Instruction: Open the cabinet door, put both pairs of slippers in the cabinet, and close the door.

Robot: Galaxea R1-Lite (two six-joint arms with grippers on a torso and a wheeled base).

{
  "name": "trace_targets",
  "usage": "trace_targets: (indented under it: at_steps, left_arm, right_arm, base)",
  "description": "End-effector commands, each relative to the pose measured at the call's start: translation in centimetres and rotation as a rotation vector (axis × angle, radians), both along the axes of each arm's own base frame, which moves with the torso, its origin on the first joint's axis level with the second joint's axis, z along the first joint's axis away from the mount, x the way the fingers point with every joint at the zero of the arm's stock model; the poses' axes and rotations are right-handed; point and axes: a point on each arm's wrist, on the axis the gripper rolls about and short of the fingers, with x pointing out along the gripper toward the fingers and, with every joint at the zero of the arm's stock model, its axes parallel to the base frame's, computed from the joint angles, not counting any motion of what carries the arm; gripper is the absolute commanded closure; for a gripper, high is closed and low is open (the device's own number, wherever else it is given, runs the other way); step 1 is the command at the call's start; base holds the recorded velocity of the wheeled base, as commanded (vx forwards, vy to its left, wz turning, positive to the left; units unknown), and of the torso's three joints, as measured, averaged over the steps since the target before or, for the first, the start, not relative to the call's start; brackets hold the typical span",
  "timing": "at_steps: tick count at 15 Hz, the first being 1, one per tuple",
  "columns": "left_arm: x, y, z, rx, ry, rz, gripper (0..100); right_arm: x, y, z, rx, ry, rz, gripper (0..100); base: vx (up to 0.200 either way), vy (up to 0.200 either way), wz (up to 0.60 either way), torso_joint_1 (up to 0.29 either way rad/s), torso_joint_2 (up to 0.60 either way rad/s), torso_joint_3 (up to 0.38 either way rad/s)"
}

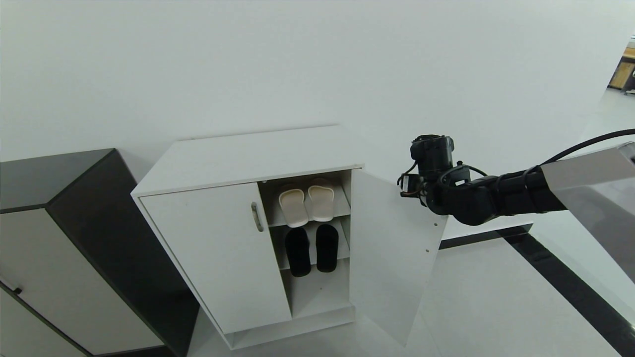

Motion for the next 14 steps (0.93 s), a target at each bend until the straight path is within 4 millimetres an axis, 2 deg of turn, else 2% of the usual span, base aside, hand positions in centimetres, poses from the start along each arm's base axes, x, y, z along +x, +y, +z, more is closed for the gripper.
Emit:
trace_targets:
  at_steps: [1, 10, 13, 14]
  left_arm:
    - [0.0, 0.0, 0.0, 0.0, -0.001, 0.0, 100]
    - [0.0, 0.0, 0.0, 0.0, -0.001, 0.002, 100]
    - [0.0, 0.0, 0.0, 0.0, -0.001, 0.0, 100]
    - [0.0, 0.0, 0.0, 0.0, -0.001, 0.0, 100]
  right_arm:
    - [0.0, 0.0, -0.4, -0.005, 0.01, 0.0, 100]
    - [-0.4, 0.0, -1.1, -0.017, 0.035, 0.001, 100]
    - [-1.7, 0.5, -1.0, -0.023, 0.048, 0.025, 100]
    - [-2.8, 1.3, -0.6, -0.01, 0.045, 0.043, 100]
  base:
    - [0.0, 0.0, 0.0, 0.0, 0.0, 0.0]
    - [0.0, 0.0, 0.0, 0.0, 0.0, 0.0]
    - [0.0, 0.0, 0.0, 0.0, 0.0, 0.0]
    - [0.0, 0.0, 0.0, 0.0, 0.0, 0.0]
